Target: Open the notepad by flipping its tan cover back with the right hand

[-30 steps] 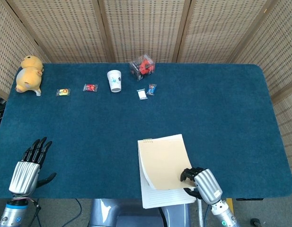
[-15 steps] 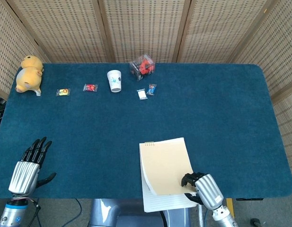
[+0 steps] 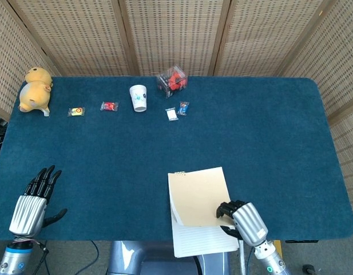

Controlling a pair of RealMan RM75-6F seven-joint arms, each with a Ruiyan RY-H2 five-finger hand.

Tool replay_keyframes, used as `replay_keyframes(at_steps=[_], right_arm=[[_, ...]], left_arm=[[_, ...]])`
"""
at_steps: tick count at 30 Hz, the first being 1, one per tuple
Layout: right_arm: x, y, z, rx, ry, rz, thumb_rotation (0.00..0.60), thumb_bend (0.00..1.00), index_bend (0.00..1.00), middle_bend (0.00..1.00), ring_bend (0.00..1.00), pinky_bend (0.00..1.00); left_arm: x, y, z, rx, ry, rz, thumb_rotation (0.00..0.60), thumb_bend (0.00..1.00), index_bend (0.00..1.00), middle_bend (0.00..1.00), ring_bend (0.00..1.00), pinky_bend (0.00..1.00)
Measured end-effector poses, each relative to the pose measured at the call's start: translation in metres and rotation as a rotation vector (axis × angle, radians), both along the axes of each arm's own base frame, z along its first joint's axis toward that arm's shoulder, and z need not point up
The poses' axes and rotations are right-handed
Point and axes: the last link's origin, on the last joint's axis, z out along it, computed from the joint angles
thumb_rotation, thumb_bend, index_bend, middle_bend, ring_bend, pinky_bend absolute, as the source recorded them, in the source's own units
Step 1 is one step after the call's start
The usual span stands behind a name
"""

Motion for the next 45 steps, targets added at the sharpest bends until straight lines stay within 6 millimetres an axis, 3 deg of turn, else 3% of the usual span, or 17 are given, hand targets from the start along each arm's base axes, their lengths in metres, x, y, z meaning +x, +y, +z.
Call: replay_keyframes(at_steps=[9, 18, 31, 45], right_arm=[[0.035, -0.049, 0.026, -0.098, 0.033, 0.067, 0.600, 0.63, 0.76, 0.71, 0.65, 0.74], [0.070, -0.098, 0.039, -0.139, 0.125, 0.096, 0.600, 0.63, 0.77, 0.71, 0.65, 0.74], [0.108, -0.149, 0.036, -0.144, 0.191, 0.102, 0.600, 0.63, 0.77, 0.71, 0.65, 0.74], [0.127, -0.201, 0.027, -0.157, 0.219, 0.047, 0.600, 0.63, 0.77, 0.71, 0.66, 0.74]], left_arm=[[-0.003, 0.003, -0.002, -0.008, 0.004, 0.014, 0.600, 0.07, 0.00, 0.00, 0.00, 0.17], [-0.004, 0.006, -0.002, -0.017, -0.002, 0.026, 0.600, 0.07, 0.00, 0.00, 0.00, 0.14], [-0.006, 0.010, -0.003, -0.028, -0.014, 0.034, 0.600, 0.07, 0.00, 0.00, 0.00, 0.14], [-0.009, 0.014, -0.004, -0.039, -0.020, 0.051, 0.600, 0.07, 0.00, 0.00, 0.00, 0.14]])
